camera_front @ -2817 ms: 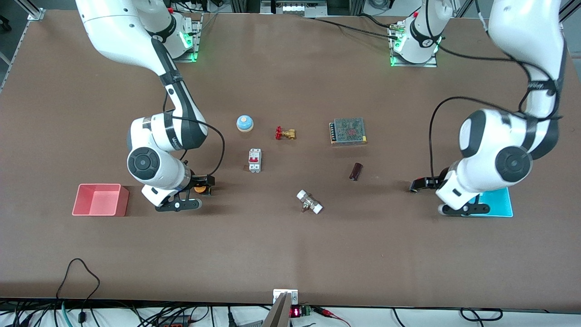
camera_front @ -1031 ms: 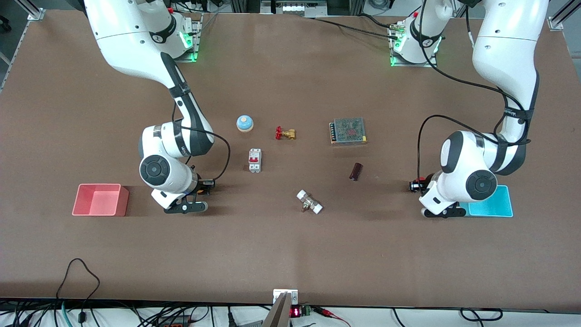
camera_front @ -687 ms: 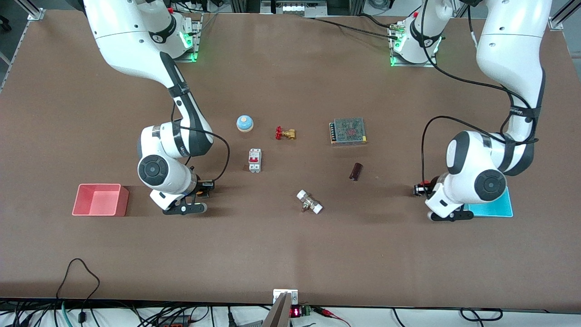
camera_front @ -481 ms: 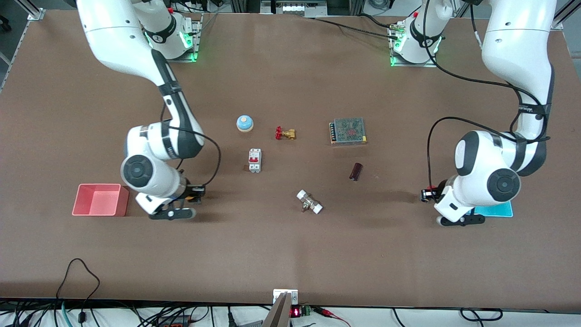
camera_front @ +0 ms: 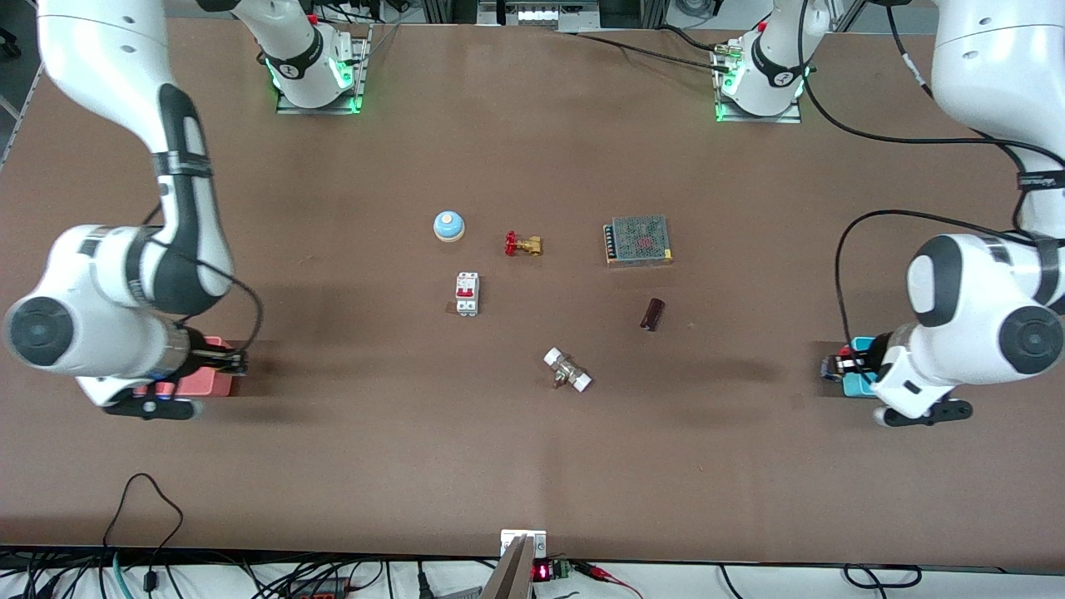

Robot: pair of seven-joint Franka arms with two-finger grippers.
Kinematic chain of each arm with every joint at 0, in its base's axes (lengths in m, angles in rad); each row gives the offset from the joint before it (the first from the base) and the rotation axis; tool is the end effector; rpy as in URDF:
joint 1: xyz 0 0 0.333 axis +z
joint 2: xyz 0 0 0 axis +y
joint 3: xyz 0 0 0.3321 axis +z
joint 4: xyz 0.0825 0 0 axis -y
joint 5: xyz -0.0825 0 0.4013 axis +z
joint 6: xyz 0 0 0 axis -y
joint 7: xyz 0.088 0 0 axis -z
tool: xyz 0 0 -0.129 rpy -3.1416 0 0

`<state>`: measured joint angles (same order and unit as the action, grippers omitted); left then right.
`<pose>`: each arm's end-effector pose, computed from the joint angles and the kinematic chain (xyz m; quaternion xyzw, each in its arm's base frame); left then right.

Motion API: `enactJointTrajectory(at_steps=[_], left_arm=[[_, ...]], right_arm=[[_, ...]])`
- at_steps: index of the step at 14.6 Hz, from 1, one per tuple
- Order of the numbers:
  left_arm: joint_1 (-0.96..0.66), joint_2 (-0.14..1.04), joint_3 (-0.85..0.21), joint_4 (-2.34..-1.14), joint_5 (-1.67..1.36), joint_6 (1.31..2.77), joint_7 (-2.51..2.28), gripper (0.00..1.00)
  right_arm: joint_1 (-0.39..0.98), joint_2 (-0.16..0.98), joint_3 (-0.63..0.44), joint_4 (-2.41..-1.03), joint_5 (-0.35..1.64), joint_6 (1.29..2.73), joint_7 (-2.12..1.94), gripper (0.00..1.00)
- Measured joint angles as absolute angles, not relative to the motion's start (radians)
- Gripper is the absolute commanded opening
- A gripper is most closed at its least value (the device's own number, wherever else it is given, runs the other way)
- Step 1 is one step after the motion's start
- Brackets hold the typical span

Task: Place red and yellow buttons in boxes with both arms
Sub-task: 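Carry the yellow button over the pink box while the left gripper carries the red button, then lower and release the yellow button while the left gripper releases the red button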

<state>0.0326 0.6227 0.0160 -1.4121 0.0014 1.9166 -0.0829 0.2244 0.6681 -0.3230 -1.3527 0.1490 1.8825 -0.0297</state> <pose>0.7279 0.0336 0.3104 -0.9962 -0.0641 0.0589 0.0064 0.7381 -0.0122 0.3197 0.9976 -0.0336 -0.0541 0.0276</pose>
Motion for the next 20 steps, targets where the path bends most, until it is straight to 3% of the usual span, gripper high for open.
enactJointTrajectory(at_steps=[4,10,17,19,20], left_arm=[[0.078,0.623,0.017,-1.406,0.033,1.913,-0.006,0.25],[0.146,0.645,0.018,-1.41,0.075,1.905,0.081,0.26],[0.157,0.752,0.018,-1.414,0.078,1.957,0.099,0.27],[0.159,0.771,0.018,-1.414,0.096,1.974,0.101,0.29],[0.16,0.775,0.018,-1.413,0.106,1.976,0.101,0.35]], right_arm=[[0.12,0.684,-0.323,-1.353,0.15,1.883,-0.157,0.32],[0.111,0.753,-0.322,-1.353,0.15,1.907,-0.162,0.32],[0.089,0.799,-0.322,-1.353,0.153,1.954,-0.162,0.33],[0.088,0.813,-0.322,-1.353,0.153,1.961,-0.162,0.33],[0.088,0.818,-0.321,-1.353,0.153,1.967,-0.162,0.33]])
